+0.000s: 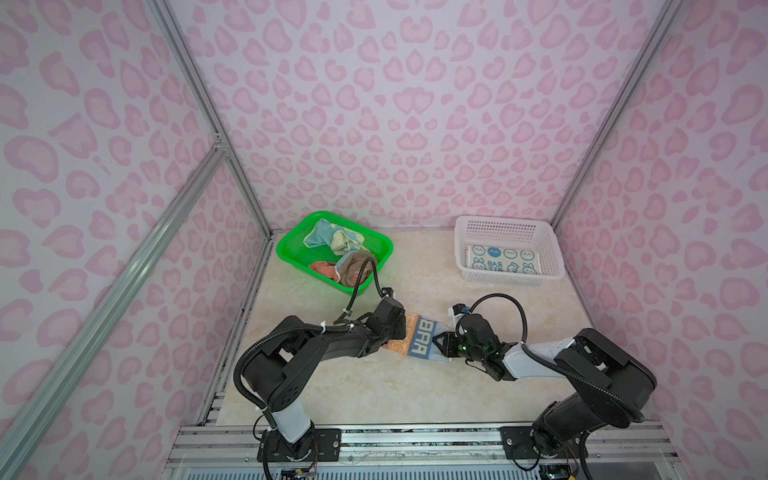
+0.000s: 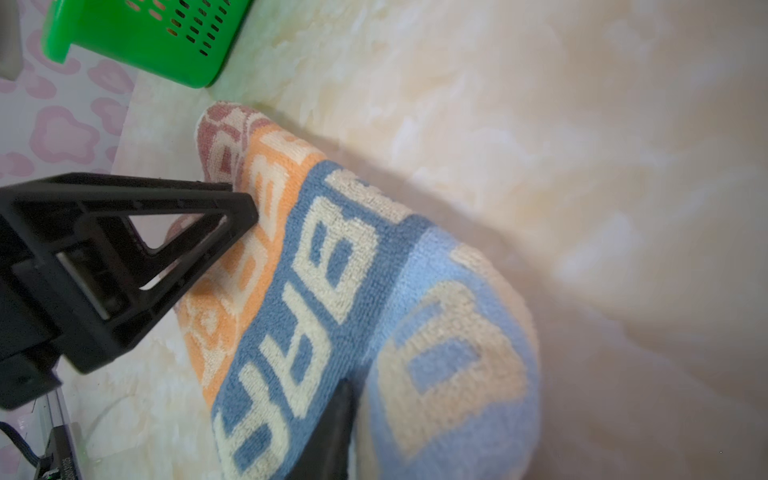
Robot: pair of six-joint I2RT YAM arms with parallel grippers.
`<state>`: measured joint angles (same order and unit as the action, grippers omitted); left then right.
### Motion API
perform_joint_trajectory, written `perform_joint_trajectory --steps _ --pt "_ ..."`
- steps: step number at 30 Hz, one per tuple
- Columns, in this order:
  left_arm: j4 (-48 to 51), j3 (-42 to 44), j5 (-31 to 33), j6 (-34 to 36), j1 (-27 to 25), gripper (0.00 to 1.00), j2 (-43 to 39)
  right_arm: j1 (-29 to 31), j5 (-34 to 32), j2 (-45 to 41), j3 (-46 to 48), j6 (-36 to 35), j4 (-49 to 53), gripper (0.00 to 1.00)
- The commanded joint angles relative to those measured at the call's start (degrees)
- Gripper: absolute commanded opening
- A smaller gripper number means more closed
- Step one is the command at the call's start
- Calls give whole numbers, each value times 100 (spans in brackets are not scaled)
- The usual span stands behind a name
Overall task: Fold and stack the towels
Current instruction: 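Grasp the folded towel with the right gripper while the left gripper releases, then carry the towel into the white basket with the right gripper and release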
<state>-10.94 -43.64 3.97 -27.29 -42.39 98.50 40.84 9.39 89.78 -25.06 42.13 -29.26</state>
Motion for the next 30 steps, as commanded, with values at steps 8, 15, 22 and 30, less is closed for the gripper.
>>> perform_joint_trajectory --steps 8,15,22,30 --pt "604 51 -134 76 130 84 -525 -406 -310 -259 -1403 -1688 2235 0" --pt "703 74 -125 388 126 98 -1480 -1094 103 440 -3860 -3283 4571 0" --pt "1208 240 240 558 126 99 -2168 -1849 459 1557 -6455 -4130 6124 0" --pt "1513 547 612 470 128 99 -2640 -3010 973 2496 -8374 -4284 6708 0"
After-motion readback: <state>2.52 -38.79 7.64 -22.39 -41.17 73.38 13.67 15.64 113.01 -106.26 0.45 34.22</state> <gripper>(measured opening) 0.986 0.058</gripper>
